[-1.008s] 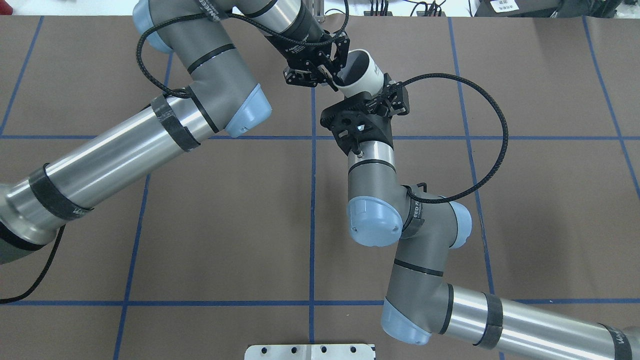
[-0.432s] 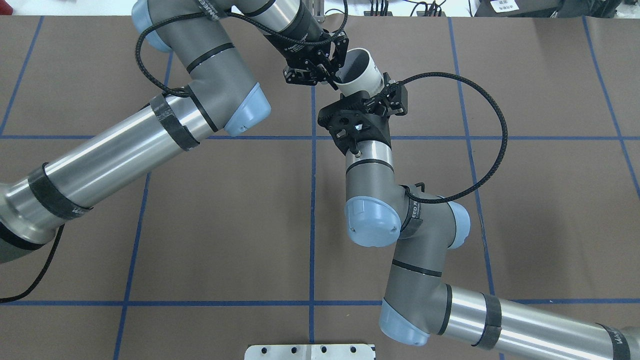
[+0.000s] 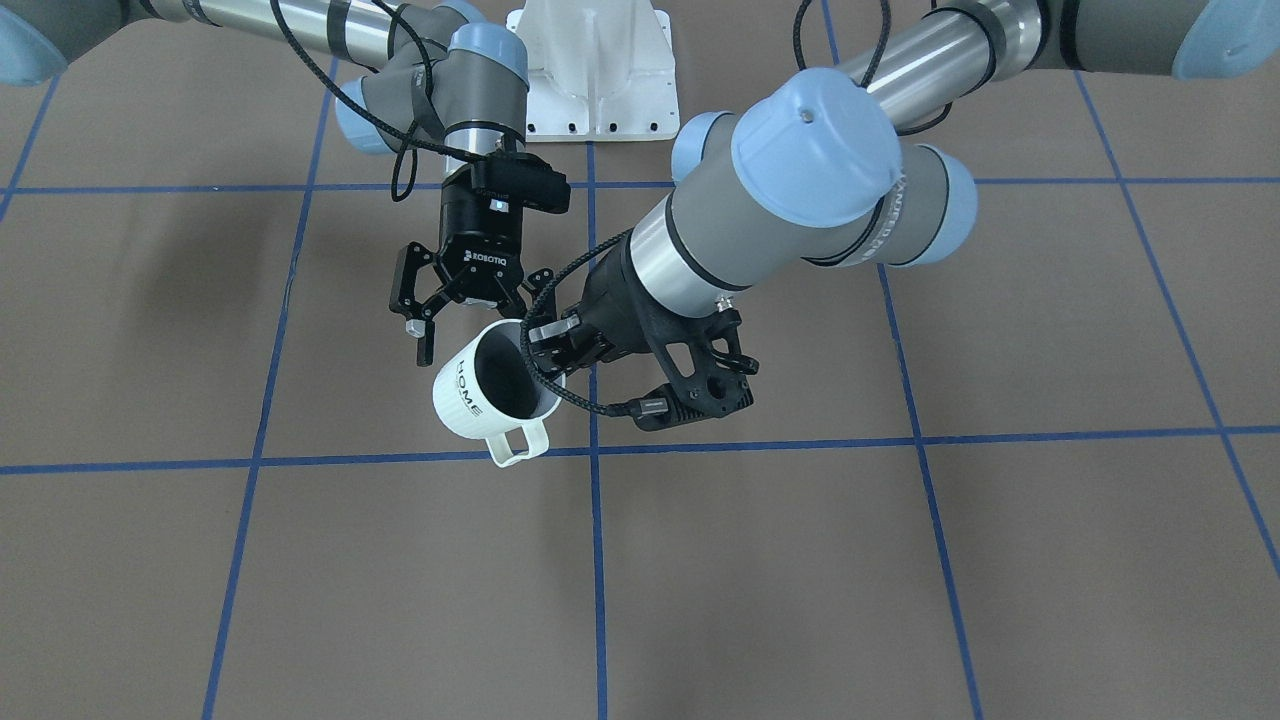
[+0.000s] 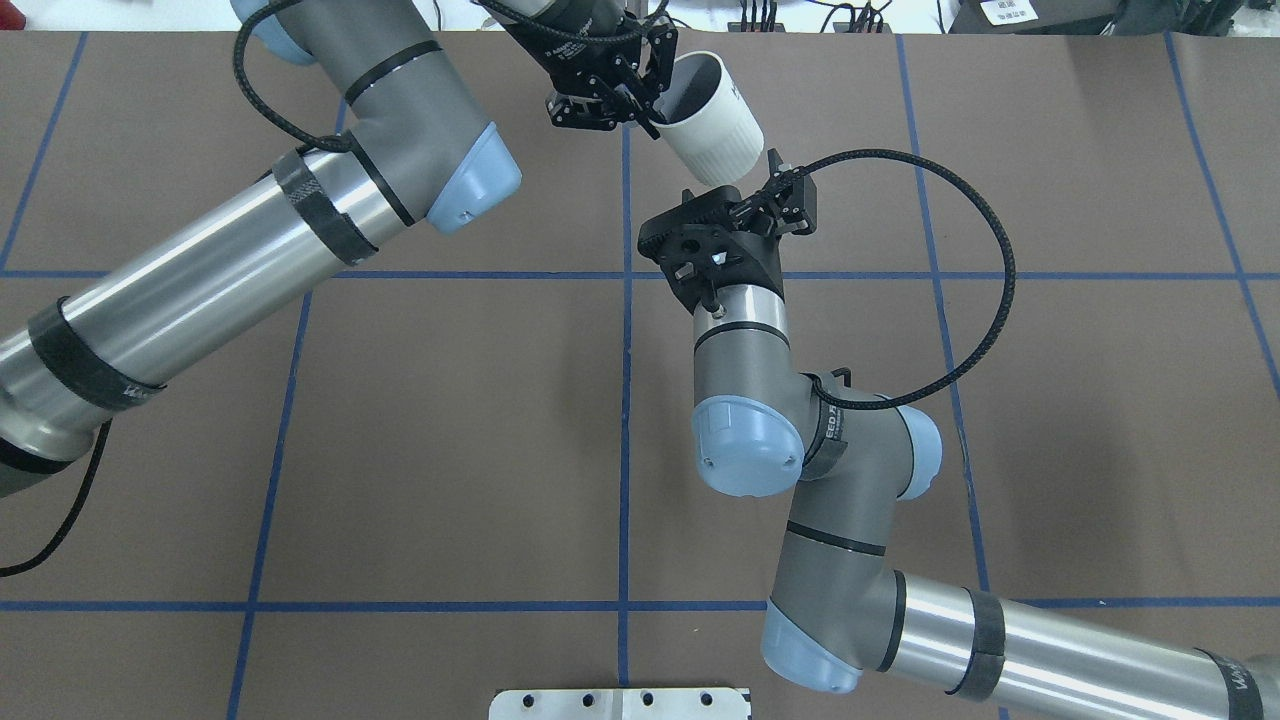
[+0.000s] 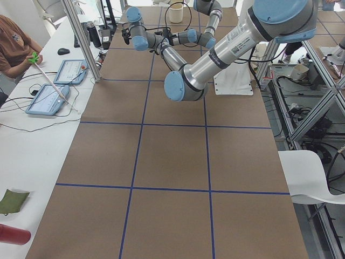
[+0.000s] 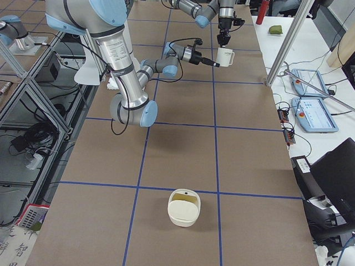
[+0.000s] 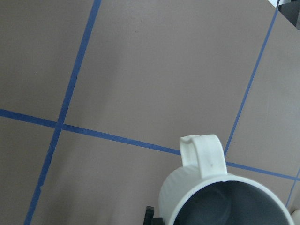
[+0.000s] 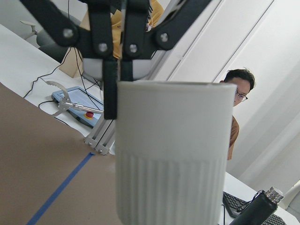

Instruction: Left arm hands cup to right arm to dump lemon

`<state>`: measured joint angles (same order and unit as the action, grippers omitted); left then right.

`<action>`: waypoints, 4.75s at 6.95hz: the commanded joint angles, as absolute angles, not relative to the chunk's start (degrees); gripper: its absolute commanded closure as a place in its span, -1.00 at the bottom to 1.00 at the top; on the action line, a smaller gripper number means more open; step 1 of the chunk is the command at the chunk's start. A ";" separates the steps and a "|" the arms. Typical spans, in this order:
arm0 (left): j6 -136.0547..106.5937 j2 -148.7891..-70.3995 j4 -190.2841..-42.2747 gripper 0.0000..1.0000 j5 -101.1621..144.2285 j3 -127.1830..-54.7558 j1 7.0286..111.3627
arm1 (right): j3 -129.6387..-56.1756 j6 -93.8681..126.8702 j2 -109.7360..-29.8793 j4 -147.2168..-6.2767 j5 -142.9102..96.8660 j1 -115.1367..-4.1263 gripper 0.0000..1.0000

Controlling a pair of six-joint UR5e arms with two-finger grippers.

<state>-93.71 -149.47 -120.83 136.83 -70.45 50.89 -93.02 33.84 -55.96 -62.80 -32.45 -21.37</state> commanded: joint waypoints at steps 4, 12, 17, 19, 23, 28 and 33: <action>-89.68 -145.13 -119.97 1.00 137.99 -68.38 62.99 | -97.72 34.45 -56.16 -62.93 -45.98 -26.59 -1.00; -30.06 -126.53 -80.03 1.00 123.15 -84.06 71.90 | -98.61 43.33 -57.30 -83.54 -126.23 -59.91 -1.00; -22.66 -97.89 -81.55 1.00 130.16 -104.81 71.28 | -106.41 28.72 -69.76 -98.83 -136.67 -72.14 -1.00; -35.17 -88.90 -100.61 1.00 129.38 -105.21 64.46 | -108.18 13.78 -71.01 -110.25 -136.50 -76.71 -1.00; -36.91 -87.36 -102.66 1.00 129.37 -103.28 61.62 | -109.16 2.02 -78.30 -112.41 -135.97 -81.03 -1.00; -36.56 -87.36 -103.61 -0.99 128.33 -101.16 61.00 | -111.53 2.37 -81.64 -111.98 -135.45 -81.21 -1.00; -20.88 -91.55 -97.60 -1.00 127.97 -101.78 72.99 | -111.01 1.23 -83.92 -110.49 -135.44 -83.13 -1.00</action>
